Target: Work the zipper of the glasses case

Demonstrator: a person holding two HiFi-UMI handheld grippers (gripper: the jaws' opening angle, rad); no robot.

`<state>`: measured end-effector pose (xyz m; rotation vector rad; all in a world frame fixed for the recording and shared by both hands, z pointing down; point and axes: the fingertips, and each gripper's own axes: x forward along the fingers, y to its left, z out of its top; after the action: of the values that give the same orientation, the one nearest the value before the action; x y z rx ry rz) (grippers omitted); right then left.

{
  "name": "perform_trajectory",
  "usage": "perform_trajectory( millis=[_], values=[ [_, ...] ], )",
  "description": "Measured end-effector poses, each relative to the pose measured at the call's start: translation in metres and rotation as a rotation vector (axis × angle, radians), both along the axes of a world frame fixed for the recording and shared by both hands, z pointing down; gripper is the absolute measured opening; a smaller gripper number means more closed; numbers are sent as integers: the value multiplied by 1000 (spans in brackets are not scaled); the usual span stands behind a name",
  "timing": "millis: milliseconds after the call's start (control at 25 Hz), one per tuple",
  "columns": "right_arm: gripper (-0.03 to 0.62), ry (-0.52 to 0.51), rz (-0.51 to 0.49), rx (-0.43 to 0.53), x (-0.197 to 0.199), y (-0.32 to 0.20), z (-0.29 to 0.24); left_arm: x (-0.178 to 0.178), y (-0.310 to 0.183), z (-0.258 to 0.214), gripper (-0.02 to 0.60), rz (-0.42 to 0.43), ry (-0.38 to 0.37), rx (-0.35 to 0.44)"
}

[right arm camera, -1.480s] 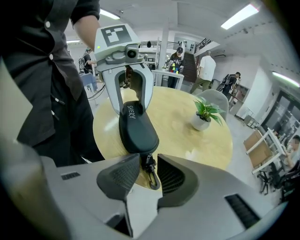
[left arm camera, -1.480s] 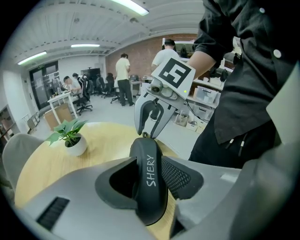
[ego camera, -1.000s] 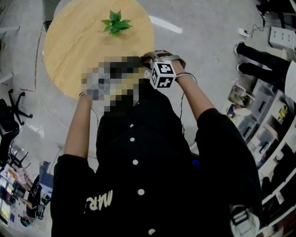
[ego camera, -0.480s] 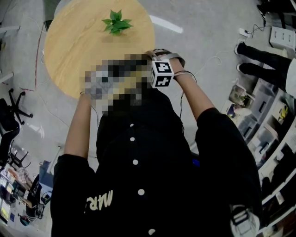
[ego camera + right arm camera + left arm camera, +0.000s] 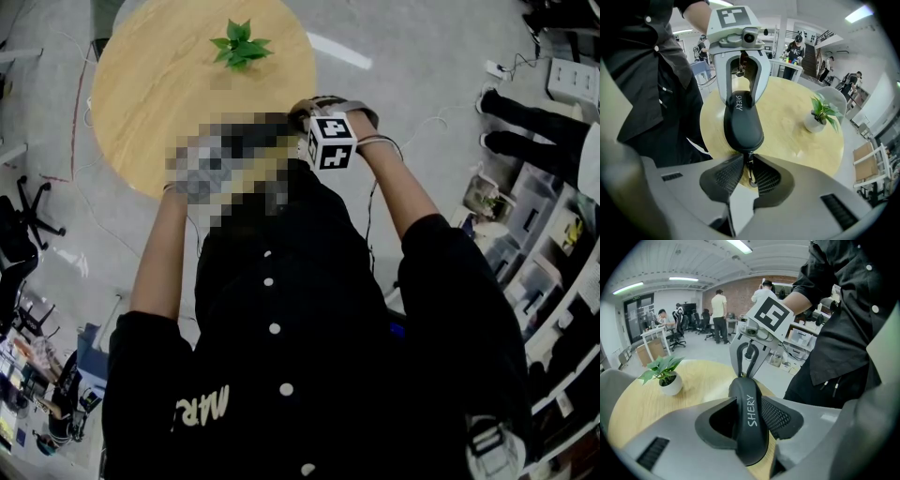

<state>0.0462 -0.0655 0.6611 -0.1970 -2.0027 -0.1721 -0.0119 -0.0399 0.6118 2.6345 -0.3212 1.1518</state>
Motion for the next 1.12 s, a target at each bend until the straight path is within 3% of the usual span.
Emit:
perform_trajectory(
  millis=[200,560,1120],
  values=[
    [57,-8,28,-7,-2,0,-2,0,1,0,163,4,-5,4],
    [9,24,16,-117,1,0,2,1,1,1,163,7,-8,6],
    [6,101,86,-33,5,8,0,1,1,3,163,-13,-40,-2]
  ],
)
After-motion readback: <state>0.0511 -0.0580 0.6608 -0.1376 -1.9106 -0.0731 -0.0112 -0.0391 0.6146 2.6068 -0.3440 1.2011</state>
